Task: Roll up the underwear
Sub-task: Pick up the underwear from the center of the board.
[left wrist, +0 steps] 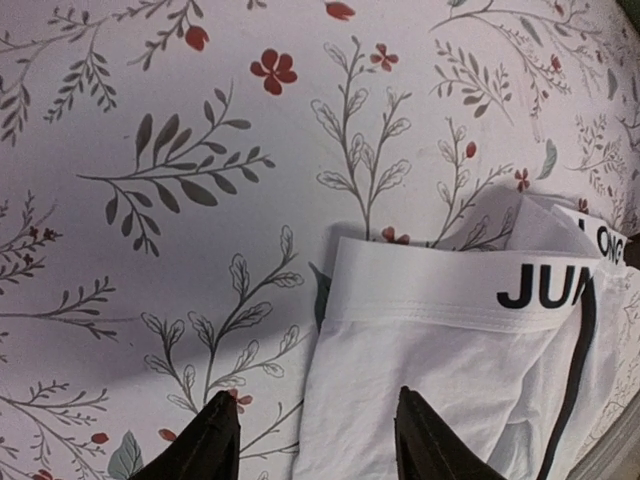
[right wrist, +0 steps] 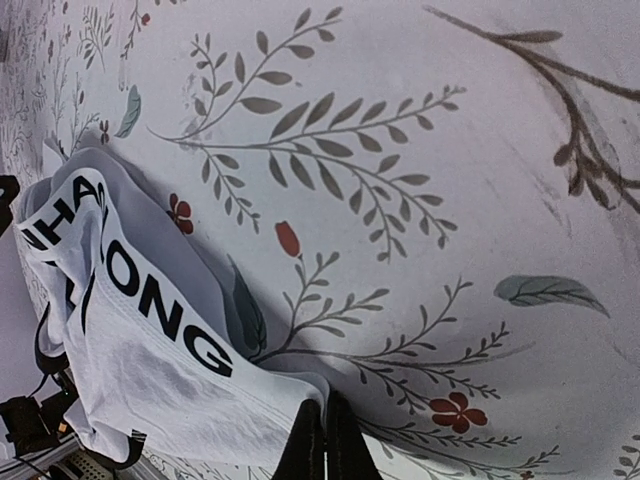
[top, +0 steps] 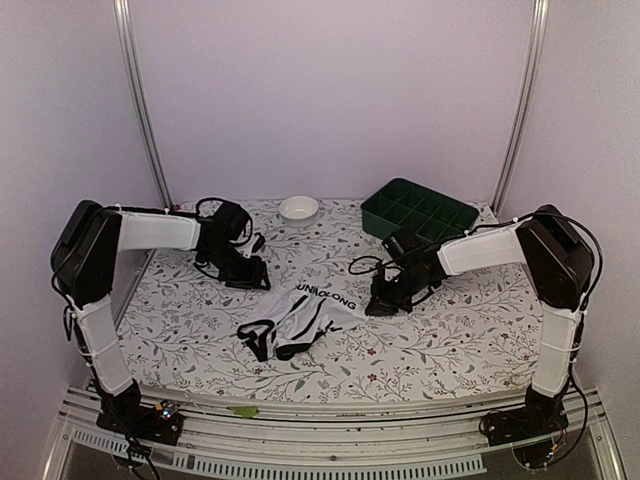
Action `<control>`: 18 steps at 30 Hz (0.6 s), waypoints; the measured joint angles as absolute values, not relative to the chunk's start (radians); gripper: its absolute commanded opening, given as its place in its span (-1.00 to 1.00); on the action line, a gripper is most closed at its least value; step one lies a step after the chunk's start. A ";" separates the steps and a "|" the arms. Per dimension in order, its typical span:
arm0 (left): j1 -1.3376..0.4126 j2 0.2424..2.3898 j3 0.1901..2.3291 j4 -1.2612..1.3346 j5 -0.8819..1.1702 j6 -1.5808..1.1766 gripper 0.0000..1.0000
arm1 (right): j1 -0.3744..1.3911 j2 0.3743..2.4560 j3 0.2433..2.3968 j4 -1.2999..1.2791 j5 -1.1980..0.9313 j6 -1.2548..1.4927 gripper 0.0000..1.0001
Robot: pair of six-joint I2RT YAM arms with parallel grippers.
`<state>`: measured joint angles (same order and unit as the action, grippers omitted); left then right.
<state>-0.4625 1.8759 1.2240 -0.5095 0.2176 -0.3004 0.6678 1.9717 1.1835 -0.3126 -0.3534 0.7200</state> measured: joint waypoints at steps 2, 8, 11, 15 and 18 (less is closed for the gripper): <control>-0.463 1.907 1.249 -0.505 0.219 -0.290 -0.02 | 0.667 1.972 1.184 -0.315 -0.349 0.720 -1.00; -0.474 1.987 1.303 -0.488 0.220 -0.254 -0.11 | 0.666 1.972 1.184 -0.315 -0.340 0.715 -1.00; -0.485 2.011 1.312 -0.478 0.209 -0.236 -0.19 | 0.661 1.969 1.181 -0.315 -0.327 0.710 -1.00; -0.505 2.029 1.326 -0.469 0.186 -0.212 -0.33 | 0.653 1.964 1.179 -0.319 -0.318 0.693 -1.00; -0.518 2.049 1.350 -0.465 0.165 -0.197 -0.61 | 0.646 1.961 1.179 -0.324 -0.310 0.680 -1.00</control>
<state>-0.5182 2.0491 1.3502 -0.4652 0.1650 -0.1967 0.6456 1.9606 1.1786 -0.3241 -0.3103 0.6804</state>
